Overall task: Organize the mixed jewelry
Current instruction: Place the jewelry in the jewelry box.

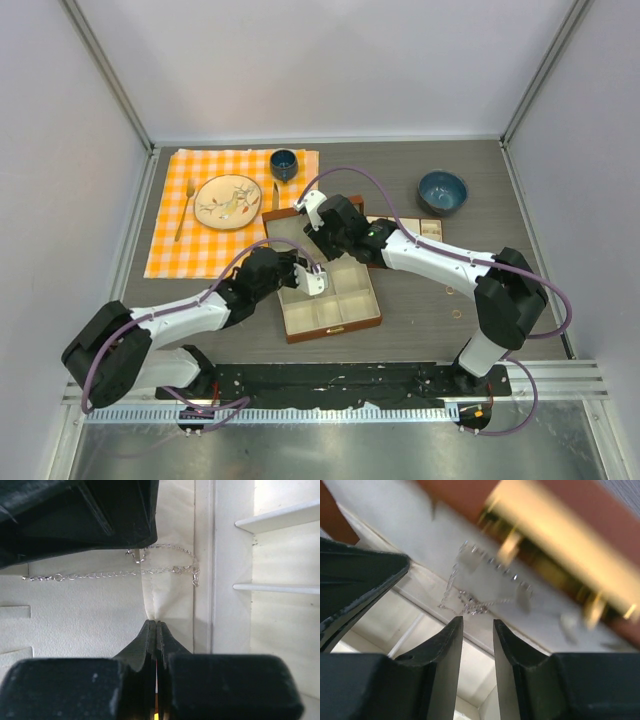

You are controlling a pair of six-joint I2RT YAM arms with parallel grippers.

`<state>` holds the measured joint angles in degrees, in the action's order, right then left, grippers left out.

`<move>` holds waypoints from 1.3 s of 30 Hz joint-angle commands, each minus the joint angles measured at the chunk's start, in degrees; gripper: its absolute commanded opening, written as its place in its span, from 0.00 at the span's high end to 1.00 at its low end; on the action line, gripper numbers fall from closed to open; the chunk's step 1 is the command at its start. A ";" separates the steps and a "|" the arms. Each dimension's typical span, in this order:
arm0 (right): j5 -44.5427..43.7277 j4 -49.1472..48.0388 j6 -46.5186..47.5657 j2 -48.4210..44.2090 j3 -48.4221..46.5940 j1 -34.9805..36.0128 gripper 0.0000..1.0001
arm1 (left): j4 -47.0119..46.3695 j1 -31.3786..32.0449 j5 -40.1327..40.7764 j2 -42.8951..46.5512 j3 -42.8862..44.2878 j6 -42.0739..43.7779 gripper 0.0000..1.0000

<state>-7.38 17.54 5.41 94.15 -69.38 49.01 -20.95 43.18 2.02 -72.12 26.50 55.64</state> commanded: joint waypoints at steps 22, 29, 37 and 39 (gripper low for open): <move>5.97 -1.63 -1.10 -0.11 -1.37 0.29 0.57 | 7.50 0.33 -6.59 5.76 2.77 -4.57 1.00; 6.59 -1.37 -1.54 1.65 -2.33 0.38 0.56 | 7.41 0.33 -7.03 5.76 3.20 -5.01 1.00; 6.06 -1.28 -1.28 3.06 -3.21 0.64 0.57 | 6.98 0.33 -7.21 6.29 2.77 -5.63 1.00; 5.18 -1.28 -1.19 3.41 -3.39 0.73 0.57 | 6.98 0.33 -7.21 6.46 2.68 -5.54 1.00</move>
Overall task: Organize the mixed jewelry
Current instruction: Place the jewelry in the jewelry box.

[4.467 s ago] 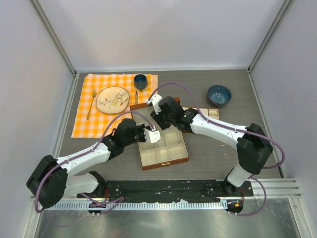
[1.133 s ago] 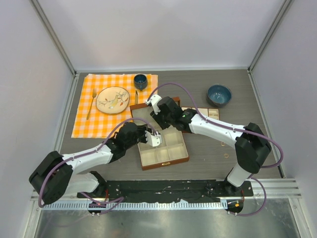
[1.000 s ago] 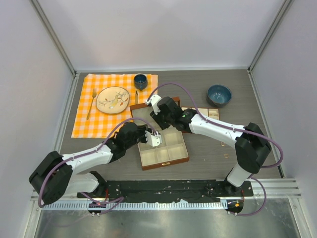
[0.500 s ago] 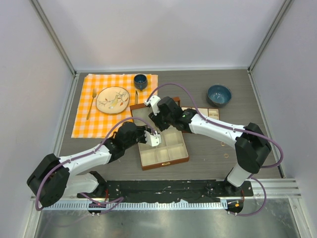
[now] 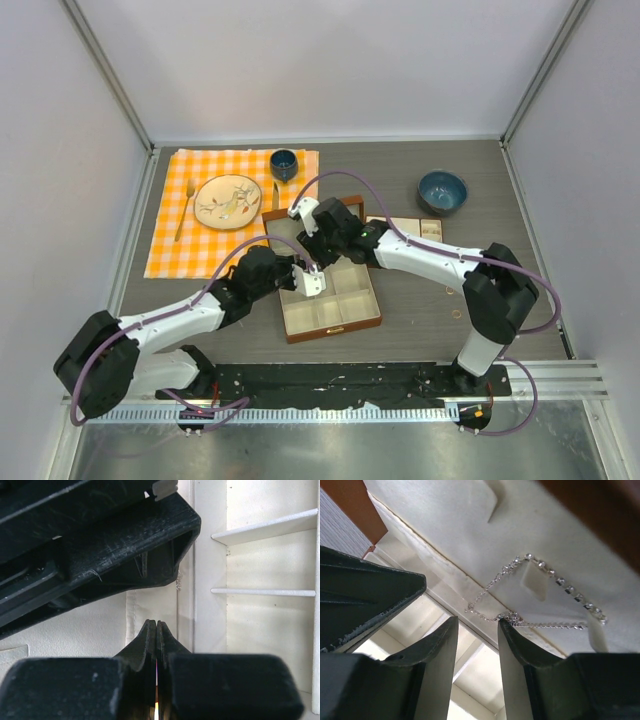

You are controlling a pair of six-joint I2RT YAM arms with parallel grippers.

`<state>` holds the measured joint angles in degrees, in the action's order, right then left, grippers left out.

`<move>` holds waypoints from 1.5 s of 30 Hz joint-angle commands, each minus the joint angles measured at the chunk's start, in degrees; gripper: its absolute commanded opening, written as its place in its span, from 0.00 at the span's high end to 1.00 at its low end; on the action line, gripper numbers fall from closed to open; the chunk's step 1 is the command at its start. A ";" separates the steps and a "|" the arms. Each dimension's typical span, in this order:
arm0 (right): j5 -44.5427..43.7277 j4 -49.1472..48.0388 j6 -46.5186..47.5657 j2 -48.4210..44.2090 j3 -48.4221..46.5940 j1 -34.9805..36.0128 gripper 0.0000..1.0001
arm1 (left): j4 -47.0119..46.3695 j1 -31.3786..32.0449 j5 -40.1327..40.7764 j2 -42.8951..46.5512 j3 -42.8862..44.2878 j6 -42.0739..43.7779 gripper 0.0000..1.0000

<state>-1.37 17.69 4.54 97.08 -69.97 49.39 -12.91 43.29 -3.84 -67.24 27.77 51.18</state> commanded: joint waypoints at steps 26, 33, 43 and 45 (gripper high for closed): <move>-17.97 -2.84 3.37 2.16 -2.63 6.60 0.61 | 1.65 0.22 2.16 7.04 0.35 -1.87 1.00; -16.57 -1.96 4.69 -3.64 -0.60 6.69 0.57 | 3.76 0.22 2.08 8.09 1.58 -5.12 1.00; -9.72 0.85 8.12 -13.65 4.05 6.60 0.48 | 1.92 0.13 6.73 3.35 4.31 -4.42 1.00; -8.83 1.81 9.00 -15.07 5.02 6.69 0.48 | 1.57 0.13 7.26 0.81 5.45 -4.07 1.00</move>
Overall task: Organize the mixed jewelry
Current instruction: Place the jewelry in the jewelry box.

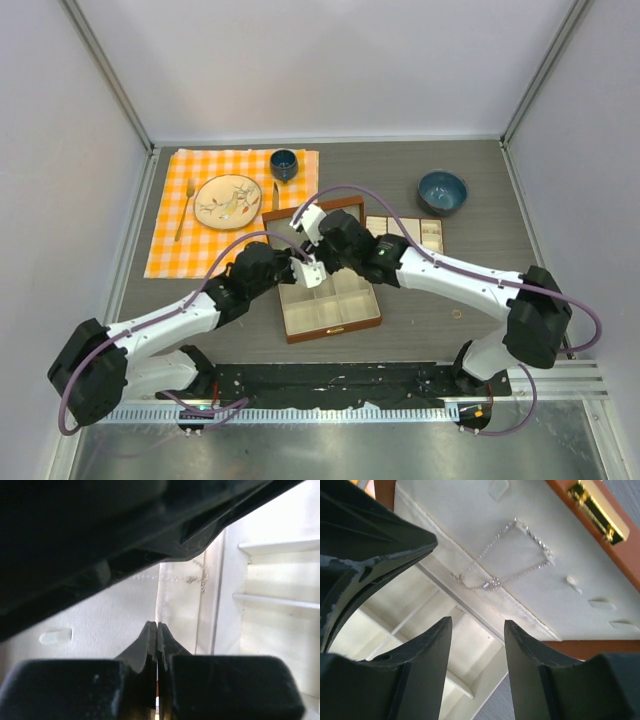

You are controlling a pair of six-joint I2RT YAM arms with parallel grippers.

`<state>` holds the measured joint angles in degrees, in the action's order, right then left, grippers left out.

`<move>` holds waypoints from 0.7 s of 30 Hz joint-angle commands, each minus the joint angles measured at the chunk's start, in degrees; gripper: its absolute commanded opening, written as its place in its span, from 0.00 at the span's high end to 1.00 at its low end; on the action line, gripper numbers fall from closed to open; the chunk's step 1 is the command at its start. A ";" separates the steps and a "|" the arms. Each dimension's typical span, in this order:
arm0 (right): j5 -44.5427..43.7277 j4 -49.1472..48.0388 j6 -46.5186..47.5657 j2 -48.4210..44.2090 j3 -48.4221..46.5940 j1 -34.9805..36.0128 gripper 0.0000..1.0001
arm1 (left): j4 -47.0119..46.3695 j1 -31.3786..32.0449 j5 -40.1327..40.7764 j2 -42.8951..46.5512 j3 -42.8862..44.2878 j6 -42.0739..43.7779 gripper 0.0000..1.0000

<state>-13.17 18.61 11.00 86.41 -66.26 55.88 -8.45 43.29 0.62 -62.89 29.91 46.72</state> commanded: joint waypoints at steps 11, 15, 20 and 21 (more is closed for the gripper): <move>7.19 8.19 8.33 -14.69 7.45 -2.61 0.45 | -4.38 0.13 5.26 -7.51 4.89 1.71 1.00; 8.33 10.30 8.94 -18.20 9.30 -5.25 0.45 | -5.70 -0.13 5.88 -8.30 4.54 3.11 1.00; 9.30 12.59 9.82 -20.67 11.32 -9.81 0.45 | -6.49 -1.19 5.53 -9.26 4.98 3.90 1.00; 9.39 13.20 10.09 -21.10 11.68 -10.61 0.45 | -6.58 -1.36 5.44 -9.26 5.07 4.08 1.00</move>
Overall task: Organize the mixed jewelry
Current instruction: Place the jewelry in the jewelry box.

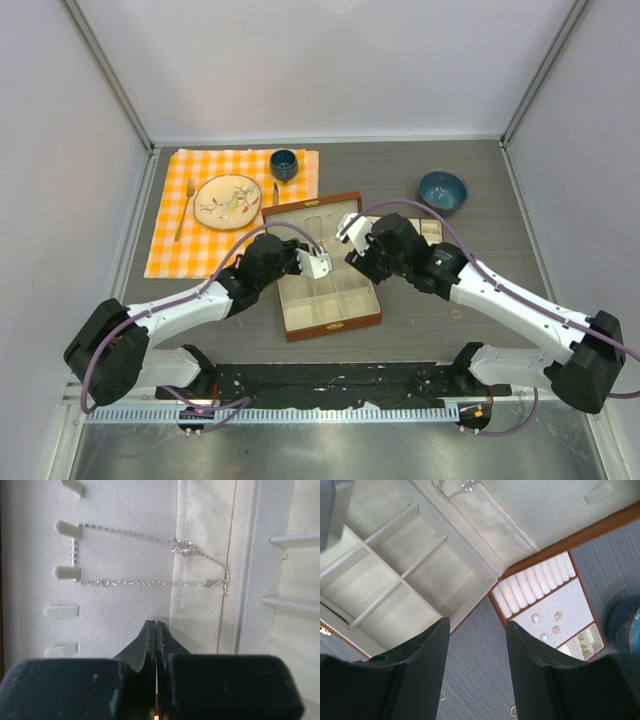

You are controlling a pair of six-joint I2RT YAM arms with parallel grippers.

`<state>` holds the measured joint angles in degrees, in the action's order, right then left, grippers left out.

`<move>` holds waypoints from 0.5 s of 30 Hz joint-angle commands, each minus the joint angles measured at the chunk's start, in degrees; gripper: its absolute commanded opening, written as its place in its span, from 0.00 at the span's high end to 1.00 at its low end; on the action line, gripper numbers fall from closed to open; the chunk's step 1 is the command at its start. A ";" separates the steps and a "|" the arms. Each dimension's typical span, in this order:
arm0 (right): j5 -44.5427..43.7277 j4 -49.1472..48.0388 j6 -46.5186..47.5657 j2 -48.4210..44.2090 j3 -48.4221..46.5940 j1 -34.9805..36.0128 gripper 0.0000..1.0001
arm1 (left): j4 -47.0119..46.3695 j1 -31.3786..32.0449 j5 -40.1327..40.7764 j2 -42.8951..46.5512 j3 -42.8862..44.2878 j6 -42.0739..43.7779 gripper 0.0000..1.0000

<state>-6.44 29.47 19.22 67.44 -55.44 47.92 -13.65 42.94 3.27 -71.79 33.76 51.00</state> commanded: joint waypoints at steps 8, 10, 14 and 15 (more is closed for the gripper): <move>1.69 4.01 2.84 -6.70 4.90 -7.49 0.45 | -2.08 -2.86 1.74 -0.02 1.22 0.24 1.00; 1.25 4.28 3.19 -7.32 5.78 -8.28 0.45 | -2.00 -2.86 1.30 0.16 1.31 0.41 1.00; -0.15 5.24 3.36 -8.20 6.66 -8.98 0.45 | -1.12 -2.86 0.51 0.07 2.27 0.76 1.00; -0.24 5.50 3.54 -8.29 6.75 -9.25 0.45 | -0.85 -2.77 0.34 -0.02 2.71 0.94 1.00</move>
<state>-5.21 34.54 21.74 60.84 -48.93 39.40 -13.43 40.49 4.34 -72.23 33.76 51.44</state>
